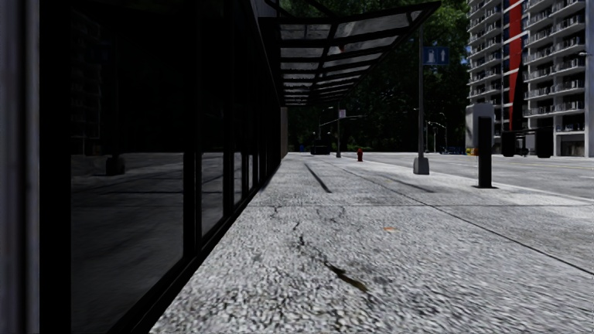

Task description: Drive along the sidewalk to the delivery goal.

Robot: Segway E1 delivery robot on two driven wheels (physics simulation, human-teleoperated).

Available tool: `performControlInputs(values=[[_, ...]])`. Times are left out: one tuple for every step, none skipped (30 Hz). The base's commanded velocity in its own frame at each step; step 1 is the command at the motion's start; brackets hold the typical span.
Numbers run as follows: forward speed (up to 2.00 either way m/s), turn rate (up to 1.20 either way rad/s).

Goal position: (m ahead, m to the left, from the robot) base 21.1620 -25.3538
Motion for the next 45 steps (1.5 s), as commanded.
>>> performControlInputs(values=[[2.00, 0.00], [2.00, 0.00], [2.00, 0.00], [2.00, 0.00], [2.00, 0.00], [2.00, 0.00], [2.00, 0.00], [2.00, 0.00], [2.00, 0.00], [2.00, 0.00], [2.00, 0.00], [2.00, 0.00], [2.00, 0.00], [2.00, 0.00], [2.00, 0.00], [2.00, 0.00], [2.00, 0.00], [2.00, 0.00], [2.00, 0.00], [2.00, 0.00], [2.00, 0.00], [2.00, 0.00], [2.00, 0.00], [2.00, 0.00], [2.00, 0.00], [2.00, 0.00], [2.00, 0.00], [2.00, 0.00], [2.00, 0.00], [2.00, 0.00], [2.00, 0.00], [2.00, 0.00], [2.00, 0.00], [2.00, 0.00], [2.00, 0.00], [2.00, 0.00], [2.00, 0.00], [2.00, 0.00], [2.00, 0.00], [2.00, 0.00], [2.00, 0.00], [2.00, 0.00], [2.00, 0.00], [2.00, 0.00], [2.00, 0.00]])
